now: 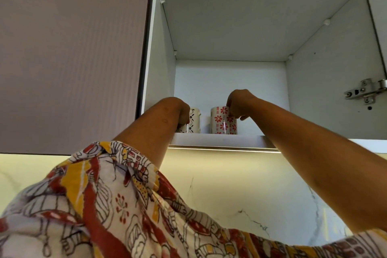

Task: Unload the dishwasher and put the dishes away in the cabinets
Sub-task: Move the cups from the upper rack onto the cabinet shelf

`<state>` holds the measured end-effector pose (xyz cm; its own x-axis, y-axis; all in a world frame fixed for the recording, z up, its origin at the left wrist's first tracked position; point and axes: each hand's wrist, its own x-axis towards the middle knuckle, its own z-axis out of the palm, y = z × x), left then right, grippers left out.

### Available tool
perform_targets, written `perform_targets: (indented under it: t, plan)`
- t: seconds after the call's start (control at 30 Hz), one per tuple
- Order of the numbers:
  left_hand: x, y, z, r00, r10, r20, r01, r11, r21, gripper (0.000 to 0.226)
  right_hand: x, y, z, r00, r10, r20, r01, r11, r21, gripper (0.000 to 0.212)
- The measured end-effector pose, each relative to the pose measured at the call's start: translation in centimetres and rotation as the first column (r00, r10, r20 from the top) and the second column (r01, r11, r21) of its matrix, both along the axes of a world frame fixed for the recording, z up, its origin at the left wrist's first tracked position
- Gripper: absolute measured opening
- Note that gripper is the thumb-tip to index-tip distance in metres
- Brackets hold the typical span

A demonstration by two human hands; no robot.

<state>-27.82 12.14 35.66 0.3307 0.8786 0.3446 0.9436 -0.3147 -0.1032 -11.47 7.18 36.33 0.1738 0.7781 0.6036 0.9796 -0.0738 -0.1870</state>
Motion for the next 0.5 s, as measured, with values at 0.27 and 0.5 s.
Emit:
perform_targets:
  t: [0.27, 0.5]
  plan:
    - [0.1, 1.3, 0.3, 0.993, 0.066, -0.103, -0.068, 0.997, -0.021, 0.047, -1.4, -0.1, -0.4, 0.998, -0.002, 0.057, 0.016, 0.966, -0.256, 0.056]
    - [0.4, 2.2, 0.7, 0.967, 0.121, -0.225, -0.131, 0.991, -0.03, 0.057, -1.8, 0.0, -0.6, 0.995, -0.003, 0.1, 0.03, 0.961, -0.275, 0.059]
